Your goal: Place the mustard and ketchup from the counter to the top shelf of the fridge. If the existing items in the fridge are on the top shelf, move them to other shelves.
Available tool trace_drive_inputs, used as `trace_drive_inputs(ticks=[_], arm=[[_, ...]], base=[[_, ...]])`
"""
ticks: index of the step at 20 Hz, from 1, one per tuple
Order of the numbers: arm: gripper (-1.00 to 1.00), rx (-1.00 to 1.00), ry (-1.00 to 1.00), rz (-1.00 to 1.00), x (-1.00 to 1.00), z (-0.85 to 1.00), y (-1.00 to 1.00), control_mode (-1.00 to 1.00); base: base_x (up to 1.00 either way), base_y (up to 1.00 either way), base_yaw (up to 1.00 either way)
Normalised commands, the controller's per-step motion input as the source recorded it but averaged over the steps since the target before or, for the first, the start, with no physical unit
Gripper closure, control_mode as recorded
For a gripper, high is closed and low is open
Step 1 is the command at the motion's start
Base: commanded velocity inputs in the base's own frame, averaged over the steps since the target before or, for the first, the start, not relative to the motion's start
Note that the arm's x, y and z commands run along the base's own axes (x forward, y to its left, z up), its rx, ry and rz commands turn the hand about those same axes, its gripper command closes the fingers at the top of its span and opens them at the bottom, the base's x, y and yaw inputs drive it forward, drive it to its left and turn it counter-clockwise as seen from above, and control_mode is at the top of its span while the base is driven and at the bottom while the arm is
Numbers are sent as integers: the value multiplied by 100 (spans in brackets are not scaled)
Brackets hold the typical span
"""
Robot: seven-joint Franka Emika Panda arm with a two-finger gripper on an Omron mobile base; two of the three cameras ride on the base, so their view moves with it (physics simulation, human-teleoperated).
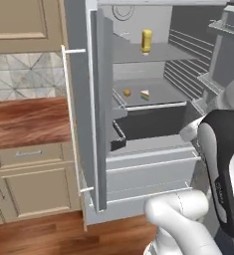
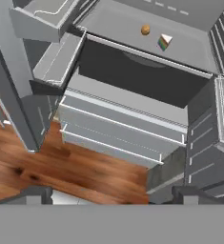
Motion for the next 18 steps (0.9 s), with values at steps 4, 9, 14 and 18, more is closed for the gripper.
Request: trace_drive_inputs(ticks=[4, 9, 14, 18], arm=[[-100, 0, 0, 0, 0, 0, 0, 100], [-100, 0, 0, 0, 0, 0, 0, 100], [-100, 0, 0, 0, 0, 0, 0, 100], [-100, 0, 0, 0, 0, 0, 0, 100]], base=[[-88, 100, 23], [-36, 100, 21], [21, 100, 13], [96, 100, 1]])
